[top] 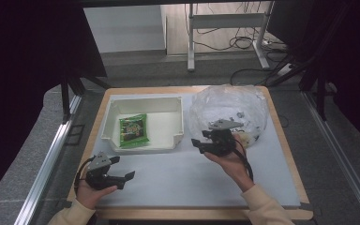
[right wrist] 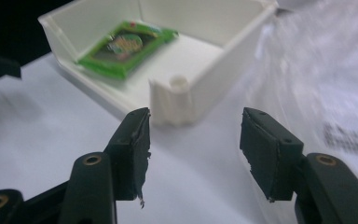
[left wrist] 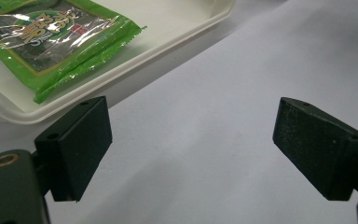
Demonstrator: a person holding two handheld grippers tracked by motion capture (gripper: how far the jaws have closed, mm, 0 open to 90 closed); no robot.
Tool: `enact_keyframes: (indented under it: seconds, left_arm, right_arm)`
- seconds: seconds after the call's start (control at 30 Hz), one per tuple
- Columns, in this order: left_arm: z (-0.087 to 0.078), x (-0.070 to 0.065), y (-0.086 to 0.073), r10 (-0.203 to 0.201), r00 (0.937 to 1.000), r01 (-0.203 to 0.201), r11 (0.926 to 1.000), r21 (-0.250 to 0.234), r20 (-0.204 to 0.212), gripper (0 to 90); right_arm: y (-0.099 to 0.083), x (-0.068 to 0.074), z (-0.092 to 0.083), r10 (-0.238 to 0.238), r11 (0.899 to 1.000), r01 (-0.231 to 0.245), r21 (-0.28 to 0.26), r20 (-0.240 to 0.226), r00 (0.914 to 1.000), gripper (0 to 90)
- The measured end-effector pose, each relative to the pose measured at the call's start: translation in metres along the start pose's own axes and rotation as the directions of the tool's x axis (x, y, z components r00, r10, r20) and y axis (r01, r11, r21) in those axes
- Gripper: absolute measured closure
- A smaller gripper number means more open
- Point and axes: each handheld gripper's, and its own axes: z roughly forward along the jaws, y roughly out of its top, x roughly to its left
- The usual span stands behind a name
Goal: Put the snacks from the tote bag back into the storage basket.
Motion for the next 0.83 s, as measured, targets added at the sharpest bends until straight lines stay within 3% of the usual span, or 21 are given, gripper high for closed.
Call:
enact_keyframes:
  seconds: [0.2, 0.37, 0.5, 0.83]
  left_arm:
    - [0.000, -0.001, 0.000, 0.005, 1.0000, -0.005, 1.0000, -0.001, 0.005, 11.7]
    - [0.001, -0.001, 0.000, 0.009, 0.9999, -0.009, 0.9999, 0.005, 0.011, 11.6]
    - [0.001, -0.002, 0.000, 0.014, 0.9998, -0.014, 0.9999, 0.008, 0.012, 11.6]
    - [0.002, -0.002, 0.000, 0.017, 0.9997, -0.017, 0.9998, 0.010, 0.016, 11.6]
  right_arm:
    - [-0.033, -0.013, -0.017, 0.046, 0.999, -0.047, 0.028, 0.022, 0.9987, 42.9]
    - [-0.053, -0.019, -0.017, 0.069, 0.995, -0.071, 0.064, 0.041, 0.9968, 42.8]
    - [-0.056, -0.022, -0.013, 0.089, 0.993, -0.092, 0.072, 0.047, 0.9950, 42.8]
    - [-0.062, -0.023, -0.006, 0.067, 0.992, -0.073, 0.100, 0.068, 0.9955, 42.7]
